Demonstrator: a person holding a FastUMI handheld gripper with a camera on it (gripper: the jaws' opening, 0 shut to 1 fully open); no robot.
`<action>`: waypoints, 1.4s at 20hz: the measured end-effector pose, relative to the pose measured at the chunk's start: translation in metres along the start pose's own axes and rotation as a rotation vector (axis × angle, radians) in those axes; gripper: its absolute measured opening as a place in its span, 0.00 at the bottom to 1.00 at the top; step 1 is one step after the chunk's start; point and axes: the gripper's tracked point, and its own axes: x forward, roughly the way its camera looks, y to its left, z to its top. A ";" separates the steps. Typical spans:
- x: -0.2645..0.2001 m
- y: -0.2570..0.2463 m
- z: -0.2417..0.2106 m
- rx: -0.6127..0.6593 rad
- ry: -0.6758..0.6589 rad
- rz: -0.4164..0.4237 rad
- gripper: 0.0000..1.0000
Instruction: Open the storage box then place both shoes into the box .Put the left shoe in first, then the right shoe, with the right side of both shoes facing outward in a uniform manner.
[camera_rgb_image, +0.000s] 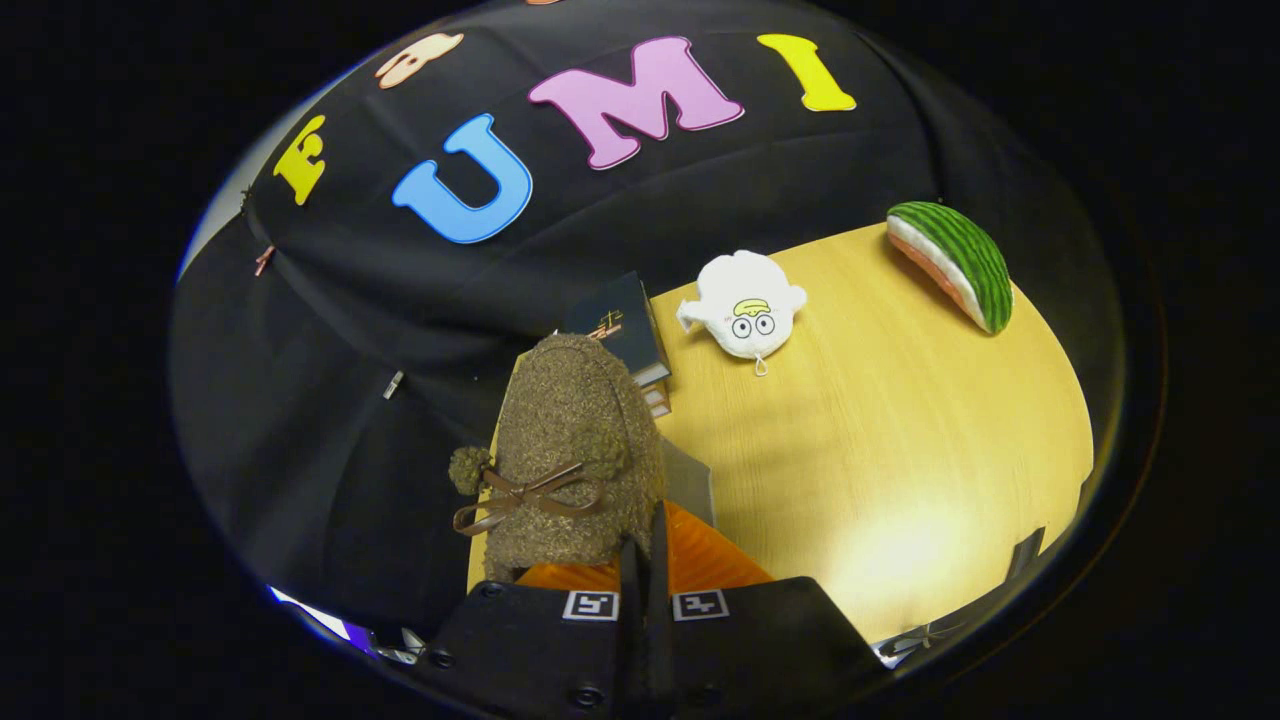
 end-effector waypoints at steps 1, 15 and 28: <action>0.011 0.004 -0.005 -0.012 -0.001 -0.014 0.05; 0.068 0.008 -0.065 -0.115 0.034 -0.151 0.09; 0.059 0.006 -0.078 -0.109 0.015 -0.154 0.13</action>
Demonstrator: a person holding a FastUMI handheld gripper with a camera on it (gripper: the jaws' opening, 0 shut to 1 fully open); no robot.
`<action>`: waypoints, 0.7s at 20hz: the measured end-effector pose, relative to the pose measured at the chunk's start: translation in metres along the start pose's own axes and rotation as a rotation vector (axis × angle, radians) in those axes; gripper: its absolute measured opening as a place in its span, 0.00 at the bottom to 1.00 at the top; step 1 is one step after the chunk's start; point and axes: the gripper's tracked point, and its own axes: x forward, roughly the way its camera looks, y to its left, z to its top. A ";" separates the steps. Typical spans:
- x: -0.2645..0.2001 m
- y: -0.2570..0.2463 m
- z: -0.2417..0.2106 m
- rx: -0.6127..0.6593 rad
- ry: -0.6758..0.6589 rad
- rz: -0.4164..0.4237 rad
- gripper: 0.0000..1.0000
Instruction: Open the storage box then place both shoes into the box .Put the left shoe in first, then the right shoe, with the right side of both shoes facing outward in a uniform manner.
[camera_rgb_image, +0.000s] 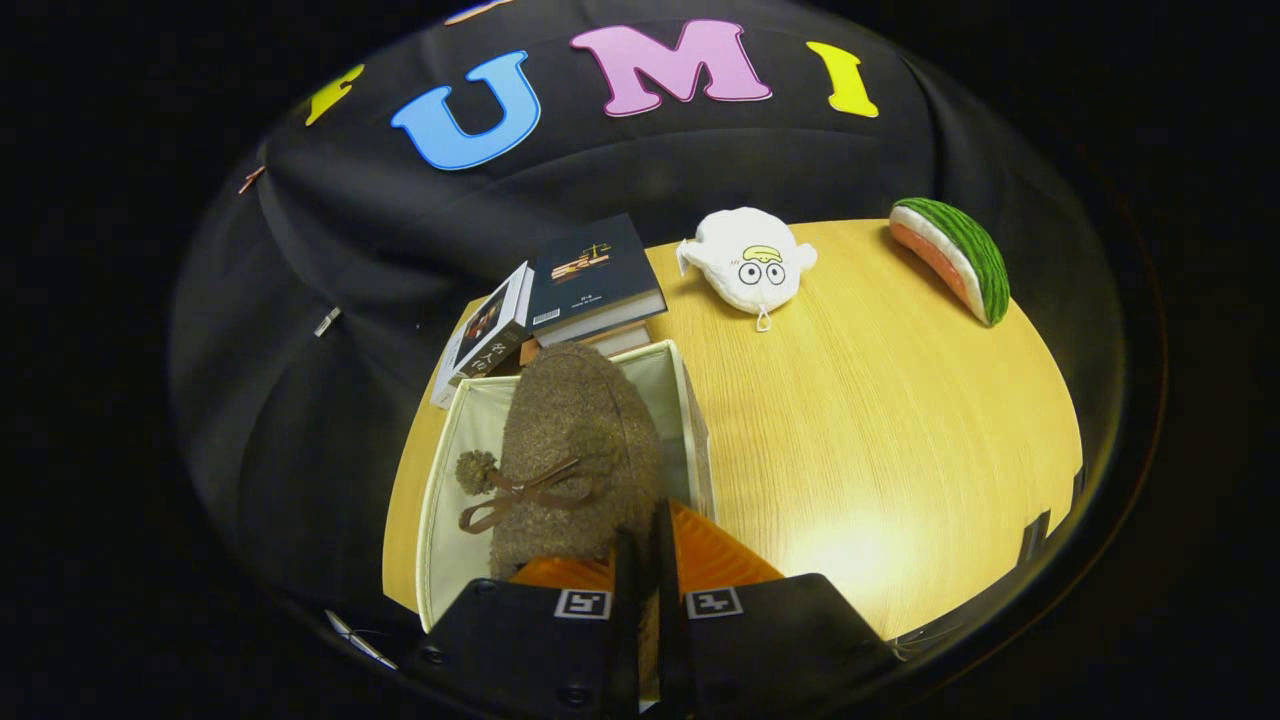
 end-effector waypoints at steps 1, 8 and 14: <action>0.000 0.003 0.001 0.010 0.002 0.007 0.14; -0.049 0.032 0.046 -0.008 -0.164 0.117 1.00; -0.150 0.017 0.127 -0.144 -0.521 0.045 0.98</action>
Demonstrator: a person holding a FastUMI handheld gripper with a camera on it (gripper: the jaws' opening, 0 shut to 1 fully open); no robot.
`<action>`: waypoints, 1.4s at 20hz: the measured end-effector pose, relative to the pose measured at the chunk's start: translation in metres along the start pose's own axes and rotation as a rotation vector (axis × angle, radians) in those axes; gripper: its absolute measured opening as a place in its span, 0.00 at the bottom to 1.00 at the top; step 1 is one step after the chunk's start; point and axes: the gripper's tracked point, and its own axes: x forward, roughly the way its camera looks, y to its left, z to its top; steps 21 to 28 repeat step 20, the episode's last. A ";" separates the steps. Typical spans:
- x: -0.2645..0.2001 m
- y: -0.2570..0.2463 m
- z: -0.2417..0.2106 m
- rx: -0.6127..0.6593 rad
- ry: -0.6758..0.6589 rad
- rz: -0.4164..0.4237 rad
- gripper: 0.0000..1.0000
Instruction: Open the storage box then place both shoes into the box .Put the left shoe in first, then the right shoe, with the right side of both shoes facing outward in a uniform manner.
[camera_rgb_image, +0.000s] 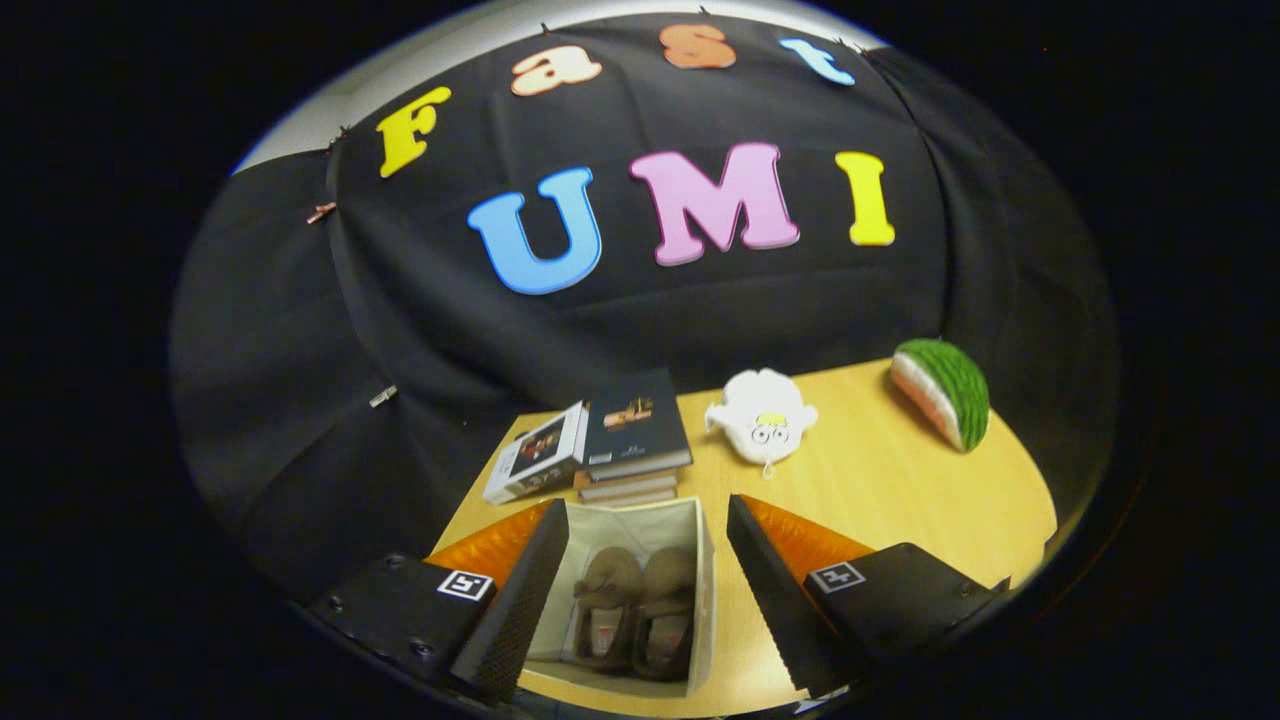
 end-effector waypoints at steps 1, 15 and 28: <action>-0.012 -0.007 0.017 -0.034 -0.061 -0.023 0.98; -0.104 -0.057 0.086 -0.199 -0.378 -0.113 0.97; -0.092 -0.095 0.056 -0.170 -0.332 -0.109 0.97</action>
